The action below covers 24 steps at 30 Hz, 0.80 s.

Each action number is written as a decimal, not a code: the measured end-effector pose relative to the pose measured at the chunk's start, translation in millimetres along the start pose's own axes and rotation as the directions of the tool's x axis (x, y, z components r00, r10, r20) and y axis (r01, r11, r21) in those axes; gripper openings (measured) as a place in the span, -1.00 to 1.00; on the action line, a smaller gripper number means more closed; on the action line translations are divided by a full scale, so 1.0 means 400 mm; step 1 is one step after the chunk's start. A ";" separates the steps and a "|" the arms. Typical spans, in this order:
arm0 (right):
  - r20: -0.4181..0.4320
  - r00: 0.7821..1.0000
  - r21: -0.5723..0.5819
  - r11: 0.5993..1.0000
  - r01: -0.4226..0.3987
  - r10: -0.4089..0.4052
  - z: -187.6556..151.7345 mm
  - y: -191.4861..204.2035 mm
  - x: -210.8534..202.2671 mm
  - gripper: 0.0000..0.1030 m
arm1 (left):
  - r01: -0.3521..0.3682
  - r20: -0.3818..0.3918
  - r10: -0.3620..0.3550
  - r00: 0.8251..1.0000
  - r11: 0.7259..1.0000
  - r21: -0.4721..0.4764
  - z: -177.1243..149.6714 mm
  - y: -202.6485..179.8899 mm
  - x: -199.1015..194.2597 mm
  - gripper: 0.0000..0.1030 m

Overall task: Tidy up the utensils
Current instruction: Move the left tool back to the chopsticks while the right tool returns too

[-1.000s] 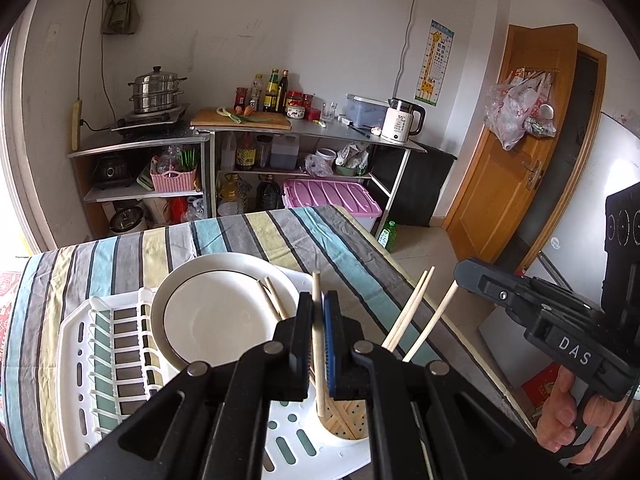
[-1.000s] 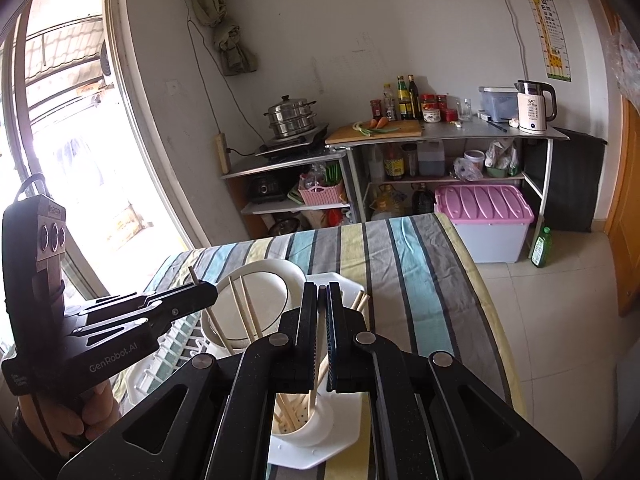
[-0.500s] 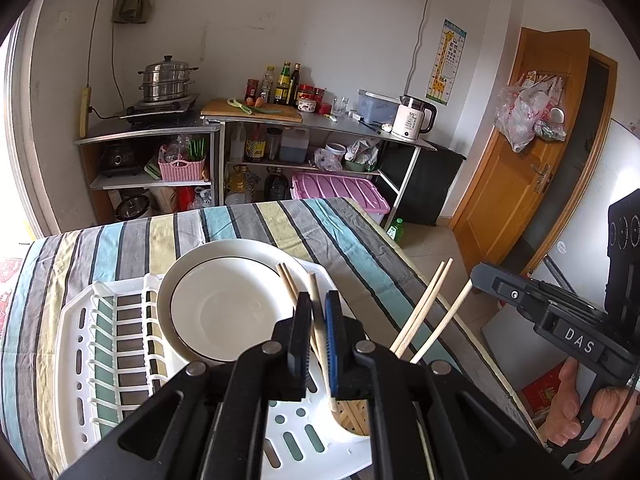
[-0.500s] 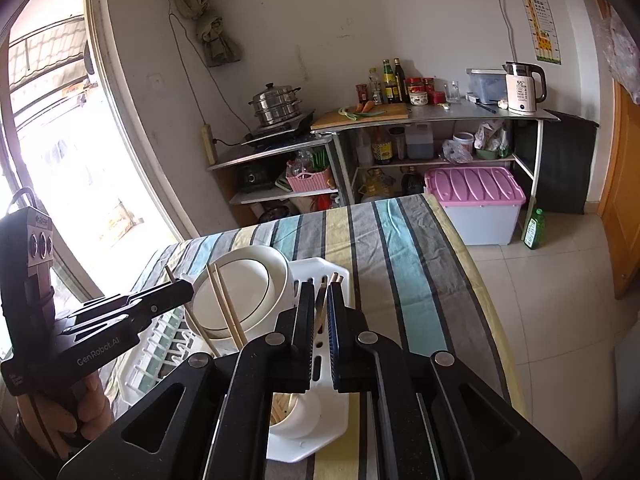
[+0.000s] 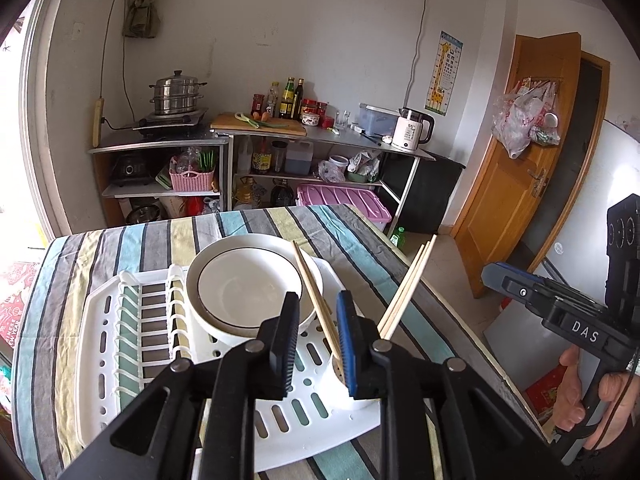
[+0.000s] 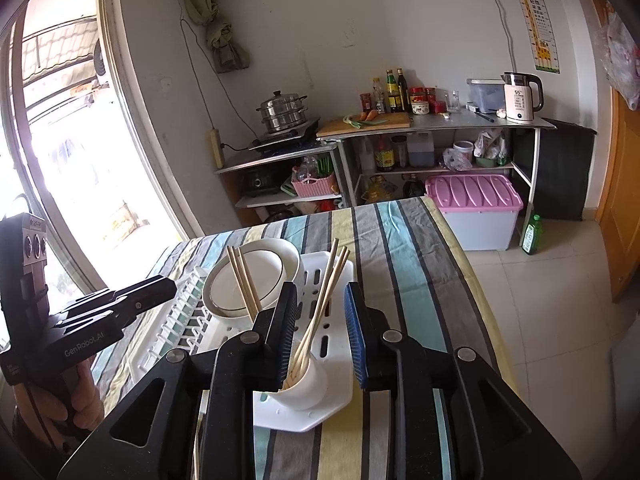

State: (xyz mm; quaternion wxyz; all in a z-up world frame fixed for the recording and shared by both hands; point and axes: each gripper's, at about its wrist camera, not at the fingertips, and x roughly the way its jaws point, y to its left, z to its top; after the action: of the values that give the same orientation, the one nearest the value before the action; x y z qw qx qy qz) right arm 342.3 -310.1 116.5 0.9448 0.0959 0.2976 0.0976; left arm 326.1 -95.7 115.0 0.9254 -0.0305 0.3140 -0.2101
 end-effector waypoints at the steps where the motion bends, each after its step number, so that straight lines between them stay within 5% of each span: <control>1: 0.004 1.000 -0.004 1.000 0.000 0.000 -0.008 0.005 -0.012 -0.51 | 0.003 0.006 -0.003 1.000 1.000 -0.004 -0.008 0.002 -0.016 -0.61; 24: -0.019 0.995 -0.041 0.994 -0.099 0.099 -0.272 0.106 -0.225 -0.51 | -0.069 0.025 0.069 0.997 0.998 -0.012 -0.305 0.041 -0.305 -0.61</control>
State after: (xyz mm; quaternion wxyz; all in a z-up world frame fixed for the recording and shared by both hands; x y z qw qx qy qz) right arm 201.3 -277.8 88.1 0.9381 0.0900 0.2982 0.1514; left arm 172.6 -21.8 83.3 0.9358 -0.0274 0.3041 -0.1761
